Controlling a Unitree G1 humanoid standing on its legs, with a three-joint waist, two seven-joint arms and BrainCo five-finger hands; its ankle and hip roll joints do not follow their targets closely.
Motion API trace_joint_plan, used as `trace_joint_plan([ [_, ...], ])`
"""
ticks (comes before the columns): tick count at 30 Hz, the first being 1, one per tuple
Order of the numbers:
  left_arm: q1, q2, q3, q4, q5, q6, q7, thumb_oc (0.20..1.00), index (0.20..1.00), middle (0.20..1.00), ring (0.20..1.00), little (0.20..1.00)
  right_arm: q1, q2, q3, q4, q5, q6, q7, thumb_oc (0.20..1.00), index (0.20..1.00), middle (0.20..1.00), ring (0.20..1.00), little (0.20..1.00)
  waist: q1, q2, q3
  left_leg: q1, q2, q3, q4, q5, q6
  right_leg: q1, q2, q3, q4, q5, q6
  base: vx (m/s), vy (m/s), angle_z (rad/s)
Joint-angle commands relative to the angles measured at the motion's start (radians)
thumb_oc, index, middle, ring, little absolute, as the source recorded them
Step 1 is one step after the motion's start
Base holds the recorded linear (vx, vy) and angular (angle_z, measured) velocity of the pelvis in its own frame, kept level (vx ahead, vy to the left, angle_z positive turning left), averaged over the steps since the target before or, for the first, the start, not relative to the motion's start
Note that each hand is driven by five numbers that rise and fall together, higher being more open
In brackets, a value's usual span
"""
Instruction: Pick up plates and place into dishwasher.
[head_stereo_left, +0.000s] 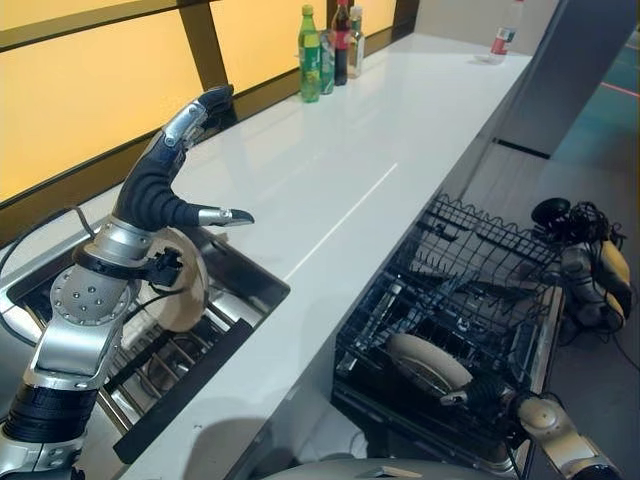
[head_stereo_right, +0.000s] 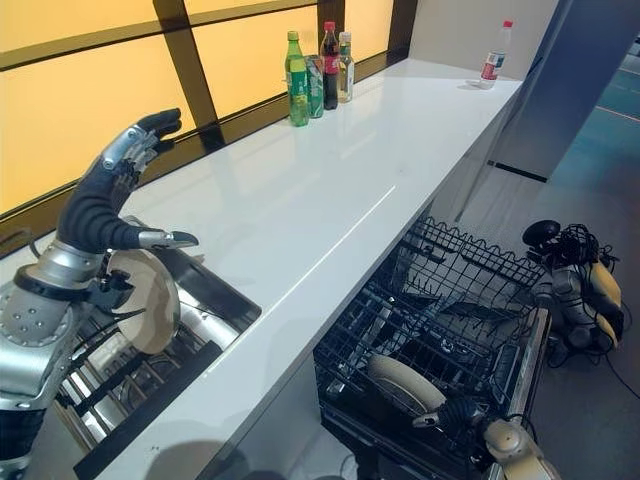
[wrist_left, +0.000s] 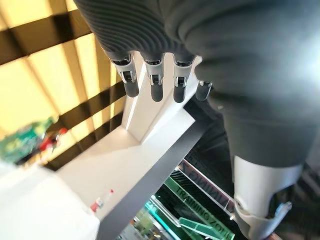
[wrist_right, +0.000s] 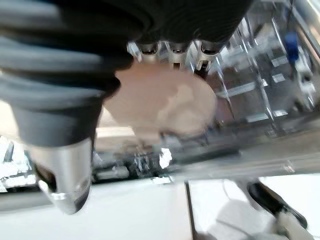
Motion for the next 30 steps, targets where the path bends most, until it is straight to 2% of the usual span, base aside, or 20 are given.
trace_joint_plan([
  [1,-0.001,0.085,0.061,0.063,0.049,-0.071,0.090,1.000,1.000,1.000,1.000,1.000,-0.029,-0.087,-0.072,-0.079,0.004,-0.029,-0.056,1.000,1.000,1.000,1.000,1.000,-0.004,-0.056,-0.073,-0.047,-0.070,0.022,0.074,-0.110,0.080,-0.074,-0.041,-0.007,0.017,0.024,0.061,-0.05,0.093,-0.01],
  [7,0.058,0.086,0.112,0.098,0.144,-0.114,0.160,1.000,1.000,1.000,1.000,1.000,-0.052,-0.139,-0.195,-0.212,0.001,-0.038,-0.099,1.000,1.000,1.000,1.000,1.000,-0.016,-0.045,-0.083,-0.049,-0.076,0.035,0.071,-0.111,0.083,-0.081,-0.038,0.002,0.017,0.023,0.054,-0.05,0.107,-0.02],
  [14,0.135,0.075,0.189,0.100,0.179,-0.139,0.191,1.000,1.000,1.000,1.000,1.000,-0.052,-0.169,-0.325,-0.384,0.029,-0.033,-0.168,1.000,1.000,1.000,1.000,1.000,-0.025,-0.035,-0.091,-0.058,-0.086,0.050,0.085,-0.118,0.090,-0.094,-0.044,0.013,0.023,0.024,0.055,-0.04,0.135,-0.08],
  [19,0.175,0.067,0.237,0.110,0.211,-0.159,0.187,1.000,1.000,1.000,1.000,1.000,-0.050,-0.142,-0.413,-0.516,0.092,-0.087,-0.258,1.000,1.000,1.000,1.000,1.000,-0.035,-0.027,-0.085,-0.063,-0.102,0.061,0.098,-0.133,0.100,-0.119,-0.066,0.025,0.025,0.044,0.074,-0.03,0.155,-0.02],
  [22,0.202,0.076,0.264,0.120,0.290,-0.171,0.226,1.000,1.000,1.000,1.000,1.000,-0.048,-0.113,-0.431,-0.581,0.109,-0.144,-0.284,1.000,1.000,1.000,1.000,1.000,-0.040,-0.023,-0.079,-0.059,-0.110,0.073,0.099,-0.143,0.104,-0.140,-0.084,0.018,0.015,0.069,0.093,-0.03,0.122,-0.11],
  [24,0.215,0.103,0.277,0.136,0.331,-0.176,0.265,1.000,1.000,1.000,1.000,1.000,-0.051,-0.104,-0.432,-0.607,0.135,-0.174,-0.283,1.000,1.000,1.000,1.000,1.000,-0.040,-0.022,-0.075,-0.055,-0.108,0.085,0.102,-0.148,0.106,-0.163,-0.090,-0.003,0.036,0.072,0.104,-0.06,0.036,-0.21],
  [26,0.227,0.114,0.295,0.138,0.363,-0.179,0.287,1.000,1.000,1.000,1.000,1.000,-0.073,-0.097,-0.422,-0.601,0.148,-0.203,-0.277,1.000,1.000,1.000,1.000,1.000,-0.022,-0.021,-0.068,-0.056,-0.100,0.108,0.106,-0.144,0.108,-0.171,-0.091,-0.068,0.099,0.045,0.103,-0.12,-0.050,-0.25],
  [27,0.230,0.122,0.305,0.134,0.448,-0.173,0.321,1.000,1.000,1.000,1.000,1.000,-0.100,-0.100,-0.402,-0.596,0.150,-0.218,-0.288,1.000,1.000,1.000,1.000,1.000,-0.001,-0.018,-0.066,-0.064,-0.092,0.116,0.104,-0.132,0.112,-0.174,-0.086,-0.104,0.161,0.019,0.096,-0.15,-0.071,-0.39],
  [28,0.230,0.126,0.308,0.133,0.485,-0.170,0.339,1.000,1.000,1.000,1.000,1.000,-0.108,-0.104,-0.396,-0.597,0.155,-0.223,-0.294,1.000,1.000,1.000,1.000,1.000,0.004,-0.017,-0.067,-0.072,-0.090,0.116,0.103,-0.125,0.114,-0.180,-0.080,-0.109,0.188,0.005,0.091,-0.14,-0.076,-0.47],
  [30,0.226,0.159,0.310,0.141,0.519,-0.140,0.349,1.000,1.000,1.000,1.000,1.000,-0.115,-0.117,-0.392,-0.609,0.169,-0.224,-0.303,1.000,1.000,1.000,1.000,1.000,0.019,-0.020,-0.073,-0.093,-0.088,0.105,0.109,-0.112,0.110,-0.171,-0.068,-0.121,0.185,-0.025,0.073,-0.10,-0.180,-0.27],
])
